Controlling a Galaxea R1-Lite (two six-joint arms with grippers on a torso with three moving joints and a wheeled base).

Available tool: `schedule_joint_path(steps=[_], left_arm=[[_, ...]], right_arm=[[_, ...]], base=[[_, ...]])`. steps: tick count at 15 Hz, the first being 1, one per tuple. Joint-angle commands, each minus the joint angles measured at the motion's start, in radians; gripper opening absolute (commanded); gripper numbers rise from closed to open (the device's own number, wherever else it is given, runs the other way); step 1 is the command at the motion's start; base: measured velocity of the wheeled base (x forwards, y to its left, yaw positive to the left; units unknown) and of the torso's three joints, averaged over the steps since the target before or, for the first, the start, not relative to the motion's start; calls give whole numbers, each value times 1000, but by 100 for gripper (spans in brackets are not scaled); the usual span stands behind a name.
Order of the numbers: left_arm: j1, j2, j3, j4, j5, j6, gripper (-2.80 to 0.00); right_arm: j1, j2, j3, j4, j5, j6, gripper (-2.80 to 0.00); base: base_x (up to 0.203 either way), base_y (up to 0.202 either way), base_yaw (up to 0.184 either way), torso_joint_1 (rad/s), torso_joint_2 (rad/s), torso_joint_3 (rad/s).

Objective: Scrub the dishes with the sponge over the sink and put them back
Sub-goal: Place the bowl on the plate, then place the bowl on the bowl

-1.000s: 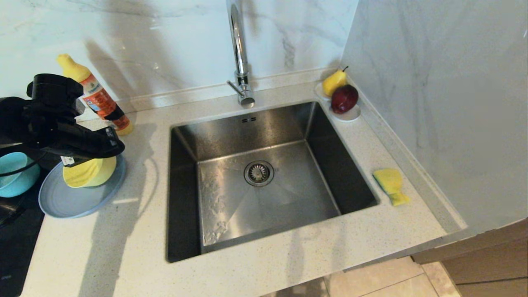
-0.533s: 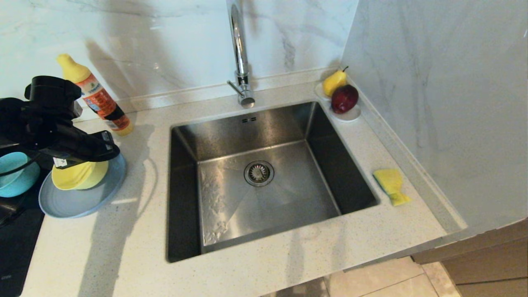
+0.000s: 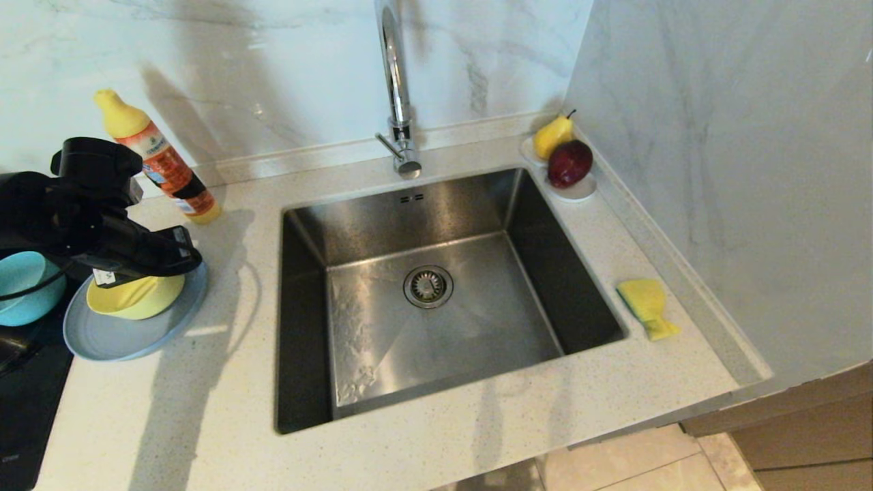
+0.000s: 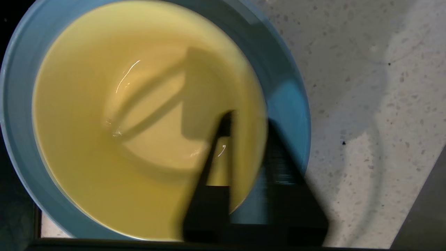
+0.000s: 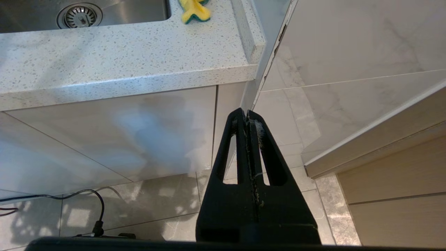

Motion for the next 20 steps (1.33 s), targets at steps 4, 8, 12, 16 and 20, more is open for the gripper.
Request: schedule_joint_path(steps=[4,8,12,16,20], left_arm=[[0,-49,-13,0,-17,-20,0],[2,-129,-49,6,-71,-68,0],[39,-218,-85,27,-62,-73,-280],[150,-213,-169,72,-40,-101,-280],[268,-153,-208,83,-43,-95,-280]], right_arm=[[0,0,0,0,0,-1,-280],[0,0,0,0,0,-1,-280],[0,0,0,0,0,-1,-280],[0,0,0,0,0,-1,-280],[0,2,0,0,0,-1,-280]], base=[[0,0,0,0,0,0],[0,0,0,0,0,0],[0,0,0,0,0,0],[0,0,0,0,0,0],[0,0,0,0,0,0]])
